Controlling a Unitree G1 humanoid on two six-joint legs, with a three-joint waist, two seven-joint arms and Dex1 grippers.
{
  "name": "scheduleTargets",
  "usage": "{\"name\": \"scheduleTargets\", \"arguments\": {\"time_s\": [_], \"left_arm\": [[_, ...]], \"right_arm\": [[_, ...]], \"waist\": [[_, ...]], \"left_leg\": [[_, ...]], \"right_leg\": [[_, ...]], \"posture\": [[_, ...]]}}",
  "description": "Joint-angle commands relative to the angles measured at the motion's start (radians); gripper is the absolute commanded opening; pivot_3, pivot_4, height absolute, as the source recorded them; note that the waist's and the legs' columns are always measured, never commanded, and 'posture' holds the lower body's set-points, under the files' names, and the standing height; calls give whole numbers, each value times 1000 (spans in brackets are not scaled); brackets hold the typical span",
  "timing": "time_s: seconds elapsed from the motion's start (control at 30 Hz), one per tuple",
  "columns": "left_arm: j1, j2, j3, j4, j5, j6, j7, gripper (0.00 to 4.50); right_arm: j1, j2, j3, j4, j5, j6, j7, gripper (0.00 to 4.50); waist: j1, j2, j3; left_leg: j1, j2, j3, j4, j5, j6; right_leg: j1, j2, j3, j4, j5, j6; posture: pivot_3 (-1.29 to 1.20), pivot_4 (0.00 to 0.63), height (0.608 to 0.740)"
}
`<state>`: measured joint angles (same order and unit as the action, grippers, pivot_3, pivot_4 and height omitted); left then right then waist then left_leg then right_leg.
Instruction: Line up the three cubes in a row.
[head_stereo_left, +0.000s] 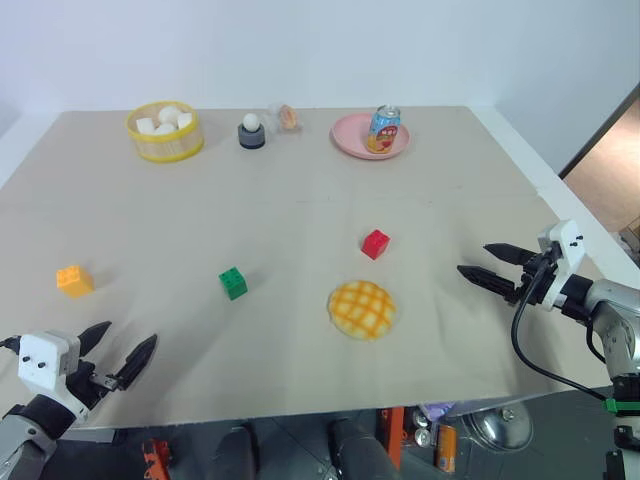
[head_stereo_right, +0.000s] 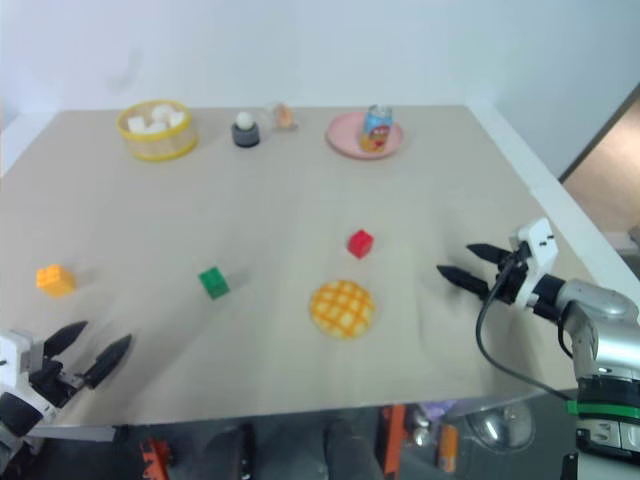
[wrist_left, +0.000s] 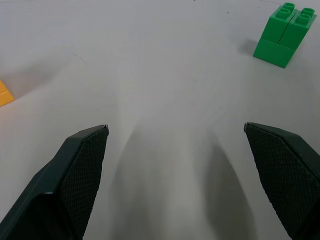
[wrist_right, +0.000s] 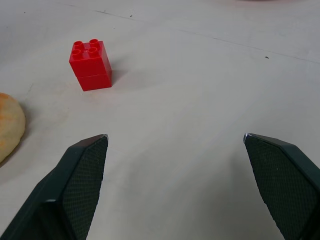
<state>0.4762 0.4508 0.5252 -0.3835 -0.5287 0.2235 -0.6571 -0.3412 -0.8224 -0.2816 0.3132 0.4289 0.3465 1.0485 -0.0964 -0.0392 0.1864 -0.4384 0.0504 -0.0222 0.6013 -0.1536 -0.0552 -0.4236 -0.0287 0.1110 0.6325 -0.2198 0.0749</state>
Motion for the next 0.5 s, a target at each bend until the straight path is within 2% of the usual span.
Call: {"name": "scheduleTargets", "arguments": {"time_s": [0.03,0.17,0.5], "left_arm": [[-16,22,-5,-21,-22,-33,-48,4492],[-40,43,-31,-45,-89,-44,-158,4492],[-24,84,-50,-103,-98,-54,-242,4492]], "right_arm": [[6,-5,-23,-54,18,1,-4,4500],[20,-17,-4,-121,18,21,7,4500],[15,-34,12,-208,48,91,58,4500]], "waist": [[0,0,0],[0,0,0],[0,0,0]], "left_leg": [[0,0,0,0,0,0],[0,0,0,1,0,0],[1,0,1,3,0,0]], "right_leg": [[0,0,0,0,0,0],[0,0,0,1,0,0],[0,0,1,2,0,-1]], "posture": [[0,150,740],[0,150,740],[0,150,740]]}}
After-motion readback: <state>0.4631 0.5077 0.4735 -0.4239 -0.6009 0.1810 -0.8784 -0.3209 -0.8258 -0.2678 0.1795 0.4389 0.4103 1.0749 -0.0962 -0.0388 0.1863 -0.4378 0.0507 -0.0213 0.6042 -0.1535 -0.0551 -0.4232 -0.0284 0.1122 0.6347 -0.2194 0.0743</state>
